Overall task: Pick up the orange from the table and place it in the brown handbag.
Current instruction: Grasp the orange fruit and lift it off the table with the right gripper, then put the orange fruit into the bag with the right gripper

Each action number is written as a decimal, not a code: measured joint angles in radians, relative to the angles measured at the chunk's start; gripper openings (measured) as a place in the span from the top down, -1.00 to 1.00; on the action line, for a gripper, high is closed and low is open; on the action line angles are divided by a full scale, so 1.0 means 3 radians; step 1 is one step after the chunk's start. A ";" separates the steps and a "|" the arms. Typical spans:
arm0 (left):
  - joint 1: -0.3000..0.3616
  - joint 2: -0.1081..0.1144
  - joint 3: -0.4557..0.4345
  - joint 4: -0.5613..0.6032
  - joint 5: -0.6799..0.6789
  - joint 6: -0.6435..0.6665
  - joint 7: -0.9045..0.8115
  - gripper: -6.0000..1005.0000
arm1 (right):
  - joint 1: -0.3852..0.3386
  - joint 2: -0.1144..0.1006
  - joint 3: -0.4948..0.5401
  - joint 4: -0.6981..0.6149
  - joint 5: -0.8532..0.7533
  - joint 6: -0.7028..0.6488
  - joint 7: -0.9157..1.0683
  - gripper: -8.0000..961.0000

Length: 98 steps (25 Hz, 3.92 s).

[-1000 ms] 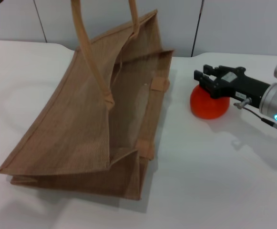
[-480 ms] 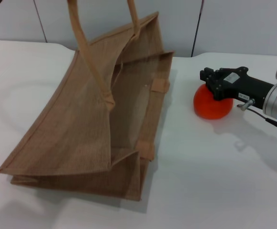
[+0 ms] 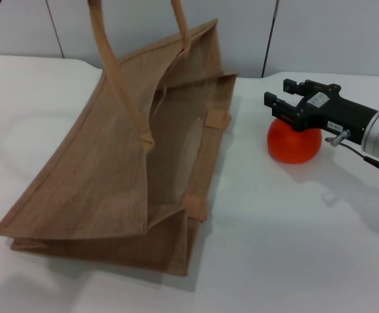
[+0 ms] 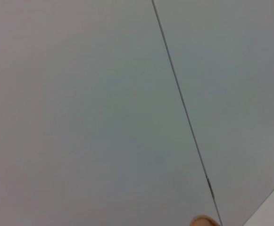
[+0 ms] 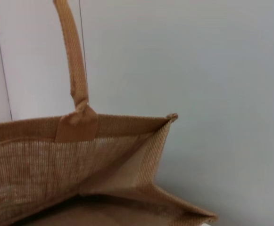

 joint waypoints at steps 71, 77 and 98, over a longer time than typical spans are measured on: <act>-0.0089 0.0000 0.0031 -0.0131 0.0088 0.0034 0.0000 0.74 | 0.0242 0.0018 -0.0133 -0.0365 -0.0209 -0.0604 0.0497 -0.17; -0.0095 -0.0002 0.0031 -0.0152 0.0118 0.0036 0.0000 0.74 | 0.0232 0.0001 -0.0125 -0.0302 -0.0208 -0.0604 0.0498 -0.01; -0.0152 0.0001 0.0008 -0.0169 0.0122 0.0165 0.0060 0.74 | -0.0328 0.0042 -0.0330 0.1306 -0.0811 -0.0091 0.1018 0.29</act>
